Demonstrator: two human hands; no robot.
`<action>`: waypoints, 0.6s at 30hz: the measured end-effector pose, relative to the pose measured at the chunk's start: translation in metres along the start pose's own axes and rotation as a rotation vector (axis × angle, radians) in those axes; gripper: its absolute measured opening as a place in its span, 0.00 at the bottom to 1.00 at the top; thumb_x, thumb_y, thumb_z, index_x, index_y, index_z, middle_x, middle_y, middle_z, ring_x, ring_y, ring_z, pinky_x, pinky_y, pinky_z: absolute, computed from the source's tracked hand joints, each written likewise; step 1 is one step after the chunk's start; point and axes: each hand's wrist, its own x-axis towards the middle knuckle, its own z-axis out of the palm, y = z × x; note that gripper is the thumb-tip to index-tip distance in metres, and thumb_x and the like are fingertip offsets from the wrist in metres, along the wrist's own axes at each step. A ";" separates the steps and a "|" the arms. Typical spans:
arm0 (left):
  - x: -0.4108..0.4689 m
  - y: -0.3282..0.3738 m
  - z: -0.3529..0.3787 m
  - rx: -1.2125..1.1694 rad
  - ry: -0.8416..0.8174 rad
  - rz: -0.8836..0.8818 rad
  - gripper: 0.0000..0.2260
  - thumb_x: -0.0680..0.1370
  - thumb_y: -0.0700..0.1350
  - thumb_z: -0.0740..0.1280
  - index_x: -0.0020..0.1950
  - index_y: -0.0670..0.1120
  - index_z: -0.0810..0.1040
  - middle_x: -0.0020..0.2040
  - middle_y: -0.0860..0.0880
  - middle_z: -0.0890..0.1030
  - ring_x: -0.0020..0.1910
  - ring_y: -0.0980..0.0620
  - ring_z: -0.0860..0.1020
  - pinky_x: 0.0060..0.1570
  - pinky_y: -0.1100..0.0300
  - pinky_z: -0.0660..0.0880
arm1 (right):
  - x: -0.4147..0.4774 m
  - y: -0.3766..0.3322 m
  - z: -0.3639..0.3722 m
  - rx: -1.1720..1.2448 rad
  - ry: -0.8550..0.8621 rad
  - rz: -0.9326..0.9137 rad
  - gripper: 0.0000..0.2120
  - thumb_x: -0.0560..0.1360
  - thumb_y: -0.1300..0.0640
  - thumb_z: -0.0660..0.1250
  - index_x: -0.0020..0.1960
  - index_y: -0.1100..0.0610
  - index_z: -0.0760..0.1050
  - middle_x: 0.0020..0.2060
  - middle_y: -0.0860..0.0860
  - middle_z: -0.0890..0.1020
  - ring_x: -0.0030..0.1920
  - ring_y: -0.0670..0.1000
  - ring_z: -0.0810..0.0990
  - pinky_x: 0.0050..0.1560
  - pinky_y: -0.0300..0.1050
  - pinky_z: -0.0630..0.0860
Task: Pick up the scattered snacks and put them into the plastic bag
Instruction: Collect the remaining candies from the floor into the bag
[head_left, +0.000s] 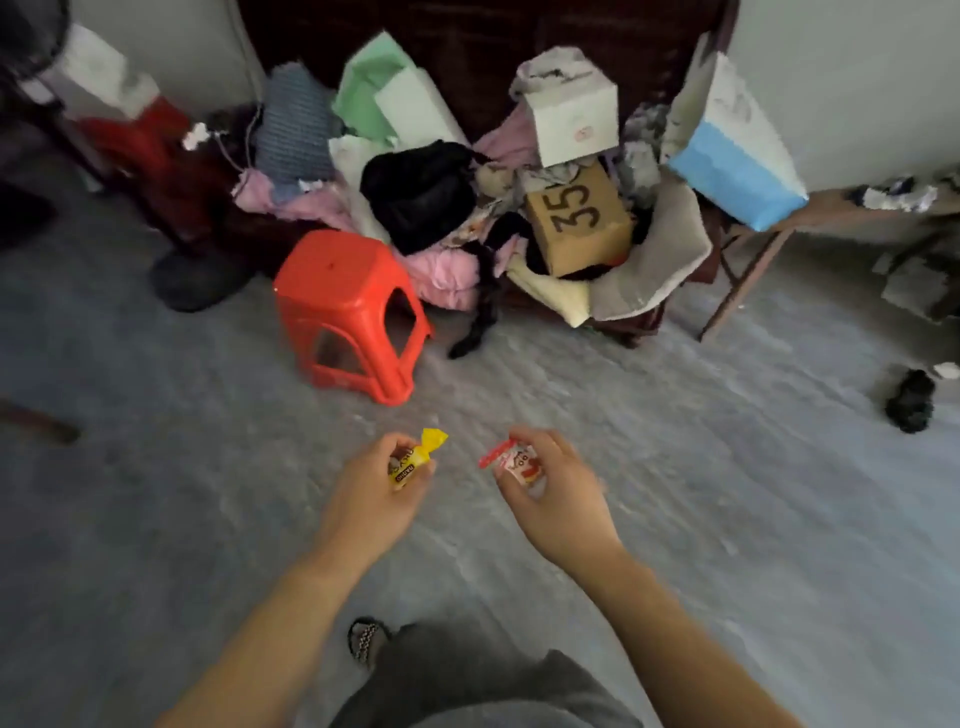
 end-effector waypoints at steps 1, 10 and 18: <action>-0.004 -0.011 -0.014 -0.004 0.053 -0.040 0.07 0.73 0.47 0.70 0.49 0.48 0.76 0.41 0.53 0.79 0.40 0.52 0.77 0.40 0.62 0.70 | 0.008 -0.010 0.013 0.000 -0.050 -0.038 0.18 0.73 0.52 0.66 0.63 0.50 0.70 0.57 0.45 0.74 0.52 0.44 0.74 0.46 0.29 0.66; -0.040 -0.145 -0.143 -0.113 0.374 -0.369 0.06 0.74 0.48 0.69 0.48 0.52 0.74 0.40 0.57 0.77 0.40 0.57 0.75 0.40 0.60 0.69 | 0.061 -0.134 0.166 -0.090 -0.361 -0.326 0.18 0.71 0.52 0.67 0.59 0.55 0.74 0.54 0.50 0.78 0.53 0.50 0.76 0.54 0.36 0.67; -0.025 -0.256 -0.245 -0.138 0.463 -0.496 0.05 0.73 0.47 0.69 0.46 0.54 0.74 0.39 0.56 0.77 0.38 0.57 0.75 0.36 0.67 0.67 | 0.099 -0.240 0.291 -0.146 -0.543 -0.502 0.18 0.71 0.56 0.70 0.59 0.56 0.74 0.52 0.51 0.78 0.50 0.47 0.75 0.51 0.29 0.61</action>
